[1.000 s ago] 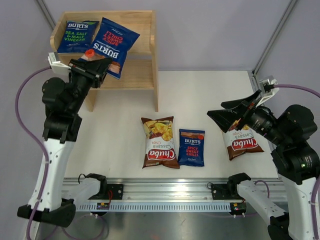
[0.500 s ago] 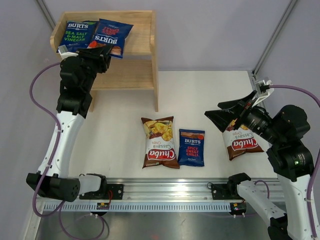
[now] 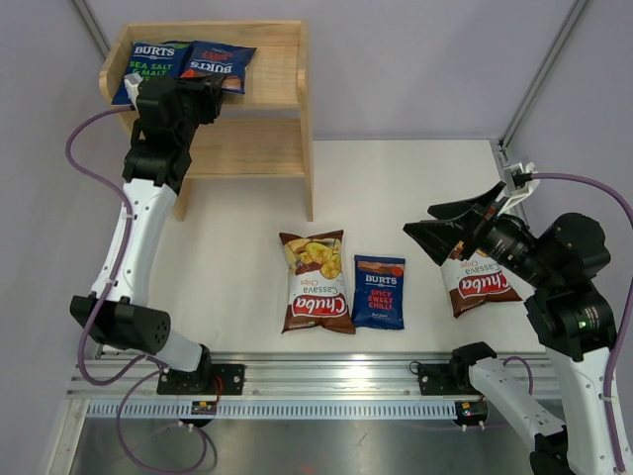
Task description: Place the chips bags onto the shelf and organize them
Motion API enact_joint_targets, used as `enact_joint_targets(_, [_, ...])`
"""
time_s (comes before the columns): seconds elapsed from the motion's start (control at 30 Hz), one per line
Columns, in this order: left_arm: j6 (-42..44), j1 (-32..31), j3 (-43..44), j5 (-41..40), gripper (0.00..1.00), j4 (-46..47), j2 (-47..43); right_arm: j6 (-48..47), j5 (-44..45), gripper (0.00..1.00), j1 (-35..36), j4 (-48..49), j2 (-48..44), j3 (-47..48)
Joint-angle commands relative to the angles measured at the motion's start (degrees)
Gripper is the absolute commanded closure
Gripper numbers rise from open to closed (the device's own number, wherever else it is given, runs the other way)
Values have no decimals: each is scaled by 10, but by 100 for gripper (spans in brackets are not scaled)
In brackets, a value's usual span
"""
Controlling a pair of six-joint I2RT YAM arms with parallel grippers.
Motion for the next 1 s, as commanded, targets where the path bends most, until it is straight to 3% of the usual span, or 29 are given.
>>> enact_joint_targets(0.0, [-14, 1, 59, -25, 98, -12, 28, 4, -9, 1, -2, 33, -4, -2])
enact_joint_targets(0.67, [20, -32, 128, -128, 86, -54, 78, 11, -13, 1, -2, 45, -9, -10])
enact_joint_targets(0.77, [23, -40, 138, -142, 77, -68, 84, 9, -12, 0, -2, 41, -10, -10])
enact_joint_targets(0.9, [51, -59, 165, -180, 56, -105, 80, 6, -11, 1, -2, 38, -10, -7])
enact_joint_targets(0.97, [55, -63, 196, -192, 52, -146, 87, 11, -12, 0, -2, 38, -11, -8])
